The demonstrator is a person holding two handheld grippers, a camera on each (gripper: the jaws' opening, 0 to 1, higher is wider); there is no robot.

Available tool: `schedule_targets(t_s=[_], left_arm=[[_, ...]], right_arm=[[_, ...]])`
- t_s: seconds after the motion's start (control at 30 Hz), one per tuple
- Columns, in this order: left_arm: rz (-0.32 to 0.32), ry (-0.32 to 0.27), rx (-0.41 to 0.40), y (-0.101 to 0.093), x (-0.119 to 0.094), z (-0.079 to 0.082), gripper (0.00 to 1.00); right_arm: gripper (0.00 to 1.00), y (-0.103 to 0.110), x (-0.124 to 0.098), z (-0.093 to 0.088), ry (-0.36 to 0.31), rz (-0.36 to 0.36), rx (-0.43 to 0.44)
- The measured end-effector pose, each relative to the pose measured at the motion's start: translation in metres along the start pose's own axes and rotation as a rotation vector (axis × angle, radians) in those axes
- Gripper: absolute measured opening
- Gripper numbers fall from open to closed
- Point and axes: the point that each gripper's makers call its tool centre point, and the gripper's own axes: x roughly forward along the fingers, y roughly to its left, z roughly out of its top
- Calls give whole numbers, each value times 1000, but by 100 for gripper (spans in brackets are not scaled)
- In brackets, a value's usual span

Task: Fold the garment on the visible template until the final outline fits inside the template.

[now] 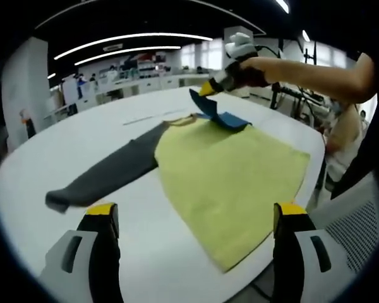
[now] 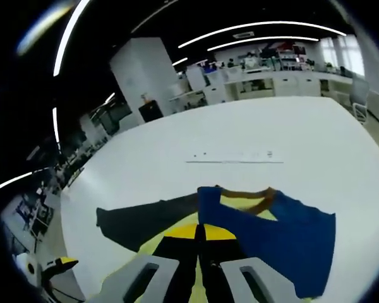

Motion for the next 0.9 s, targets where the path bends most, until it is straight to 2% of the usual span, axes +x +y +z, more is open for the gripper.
schedule_targets(t_s=[0.27, 0.43, 0.67, 0.9], left_arm=[[13, 5, -11, 3, -2, -4, 99], [22, 16, -7, 5, -2, -6, 98], [33, 21, -3, 12, -4, -10, 98], [36, 22, -3, 13, -4, -11, 98]], right_arm=[[0, 22, 12, 5, 14, 38, -34], [0, 32, 20, 2, 29, 51, -65], [0, 48, 33, -14, 69, 96, -76], [0, 50, 52, -39, 125, 106, -122]])
